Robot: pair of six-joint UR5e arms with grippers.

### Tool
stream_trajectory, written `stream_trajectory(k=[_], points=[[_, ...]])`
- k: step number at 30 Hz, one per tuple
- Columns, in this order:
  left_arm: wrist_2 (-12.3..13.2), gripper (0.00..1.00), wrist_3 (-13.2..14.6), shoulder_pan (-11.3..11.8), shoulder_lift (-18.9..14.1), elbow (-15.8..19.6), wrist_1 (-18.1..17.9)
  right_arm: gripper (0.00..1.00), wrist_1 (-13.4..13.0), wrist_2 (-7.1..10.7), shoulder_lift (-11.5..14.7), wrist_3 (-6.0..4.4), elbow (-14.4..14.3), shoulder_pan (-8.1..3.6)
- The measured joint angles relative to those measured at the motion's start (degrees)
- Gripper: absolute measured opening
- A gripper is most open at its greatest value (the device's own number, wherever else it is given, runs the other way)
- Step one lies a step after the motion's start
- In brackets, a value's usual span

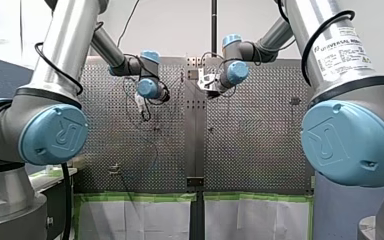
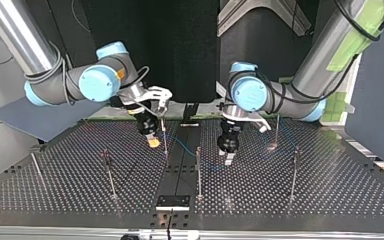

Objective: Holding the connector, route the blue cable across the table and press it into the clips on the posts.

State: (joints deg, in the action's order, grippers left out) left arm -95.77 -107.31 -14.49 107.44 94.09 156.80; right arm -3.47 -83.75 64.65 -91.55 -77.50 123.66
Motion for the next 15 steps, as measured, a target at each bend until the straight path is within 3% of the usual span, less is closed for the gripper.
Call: stream_trajectory(k=[3,7,15], points=[[-1.4,1.00,-0.8,-0.6,-1.6,0.1,1.3,0.00,0.3,-0.03,-1.2,-1.07,0.1,0.10],[-3.1,1.00,-2.3,-1.5,-3.5,0.1,3.2,0.00,0.8,-0.06,-1.9,-1.51,0.1,-0.07],[-5.8,1.00,-6.3,-2.6,-6.1,0.2,7.3,0.00,1.2,-0.23,1.4,-2.22,0.2,-0.25]])
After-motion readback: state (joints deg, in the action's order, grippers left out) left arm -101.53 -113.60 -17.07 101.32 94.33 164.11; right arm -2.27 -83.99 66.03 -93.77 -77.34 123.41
